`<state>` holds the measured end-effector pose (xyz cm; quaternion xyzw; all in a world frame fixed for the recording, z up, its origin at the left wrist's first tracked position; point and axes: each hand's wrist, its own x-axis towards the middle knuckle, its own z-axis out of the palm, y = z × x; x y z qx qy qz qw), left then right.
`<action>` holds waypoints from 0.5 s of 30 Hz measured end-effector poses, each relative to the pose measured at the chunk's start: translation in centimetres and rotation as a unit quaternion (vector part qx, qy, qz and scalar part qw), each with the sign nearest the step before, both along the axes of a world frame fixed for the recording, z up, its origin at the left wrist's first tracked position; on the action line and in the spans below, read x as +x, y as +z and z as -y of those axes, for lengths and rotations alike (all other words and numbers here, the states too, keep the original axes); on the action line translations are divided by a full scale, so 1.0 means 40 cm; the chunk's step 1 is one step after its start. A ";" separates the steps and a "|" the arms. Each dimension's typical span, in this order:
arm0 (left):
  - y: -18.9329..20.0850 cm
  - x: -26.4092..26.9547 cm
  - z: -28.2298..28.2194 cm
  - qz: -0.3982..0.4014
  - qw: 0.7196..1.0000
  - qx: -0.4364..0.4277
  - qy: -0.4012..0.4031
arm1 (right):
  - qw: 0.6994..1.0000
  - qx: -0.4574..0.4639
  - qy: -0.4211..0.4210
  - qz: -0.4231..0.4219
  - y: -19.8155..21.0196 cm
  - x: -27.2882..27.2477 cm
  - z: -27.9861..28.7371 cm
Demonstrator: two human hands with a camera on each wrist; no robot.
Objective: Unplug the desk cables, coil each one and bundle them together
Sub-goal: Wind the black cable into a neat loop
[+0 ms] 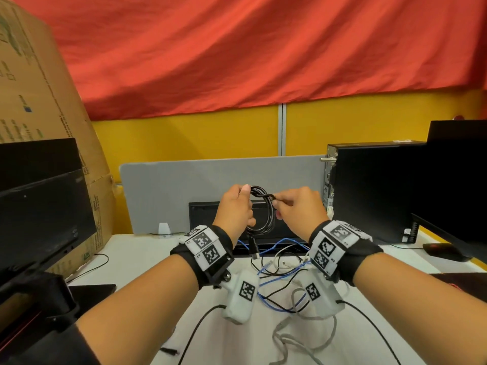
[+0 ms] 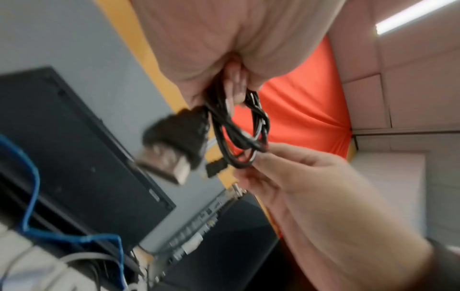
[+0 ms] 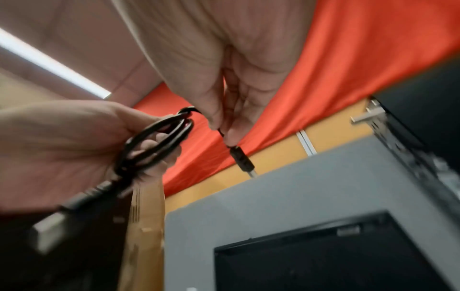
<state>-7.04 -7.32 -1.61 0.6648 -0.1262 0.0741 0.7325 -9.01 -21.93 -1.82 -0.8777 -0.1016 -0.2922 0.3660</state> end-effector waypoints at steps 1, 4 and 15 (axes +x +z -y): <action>-0.001 -0.009 0.008 -0.008 1.000 -0.024 -0.017 | 0.997 0.075 0.019 -0.022 -0.002 -0.001 -0.006; -0.005 -0.025 0.015 -0.013 0.998 -0.046 -0.031 | 0.924 0.353 0.083 -0.118 0.011 -0.011 -0.031; 0.018 -0.037 0.010 -0.052 0.993 -0.071 -0.073 | 0.944 0.305 0.044 -0.117 -0.015 -0.010 -0.045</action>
